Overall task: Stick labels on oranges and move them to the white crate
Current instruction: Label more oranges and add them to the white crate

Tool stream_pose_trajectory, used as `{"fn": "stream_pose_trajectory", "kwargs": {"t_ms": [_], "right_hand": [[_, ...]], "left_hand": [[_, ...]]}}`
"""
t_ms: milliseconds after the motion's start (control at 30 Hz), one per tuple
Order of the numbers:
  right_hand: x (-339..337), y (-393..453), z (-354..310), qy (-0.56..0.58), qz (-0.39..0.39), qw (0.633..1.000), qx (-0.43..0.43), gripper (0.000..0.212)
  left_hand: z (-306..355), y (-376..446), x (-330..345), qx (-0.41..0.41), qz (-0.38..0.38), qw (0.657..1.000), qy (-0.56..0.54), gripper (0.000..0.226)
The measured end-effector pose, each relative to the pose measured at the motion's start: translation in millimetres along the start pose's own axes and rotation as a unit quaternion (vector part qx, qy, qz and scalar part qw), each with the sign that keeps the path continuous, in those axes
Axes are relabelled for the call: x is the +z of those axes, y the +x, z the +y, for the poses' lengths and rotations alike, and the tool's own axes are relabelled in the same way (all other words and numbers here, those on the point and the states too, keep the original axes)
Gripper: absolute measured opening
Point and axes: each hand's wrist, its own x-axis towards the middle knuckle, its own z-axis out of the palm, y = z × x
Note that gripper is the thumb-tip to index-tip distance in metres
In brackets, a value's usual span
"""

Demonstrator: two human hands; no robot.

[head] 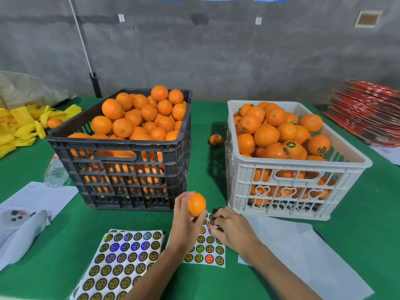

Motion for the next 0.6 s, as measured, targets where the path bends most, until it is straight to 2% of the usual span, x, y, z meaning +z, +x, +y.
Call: {"fn": "stream_pose_trajectory", "kwargs": {"t_ms": [300,467,600], "right_hand": [[2,1,-9,0.104,0.021,0.990,0.092,0.027],[2,2,-9,0.035,0.030,0.998,0.050,0.031],[-4,7,-17,0.074,0.085,0.984,0.136,0.026]], "left_hand": [[-2,-2,-2,0.010,0.004,1.000,-0.017,0.062],[0,-1,-3,0.013,0.004,1.000,0.001,0.063],[4,1,-3,-0.004,-0.004,1.000,0.006,0.062]]}}
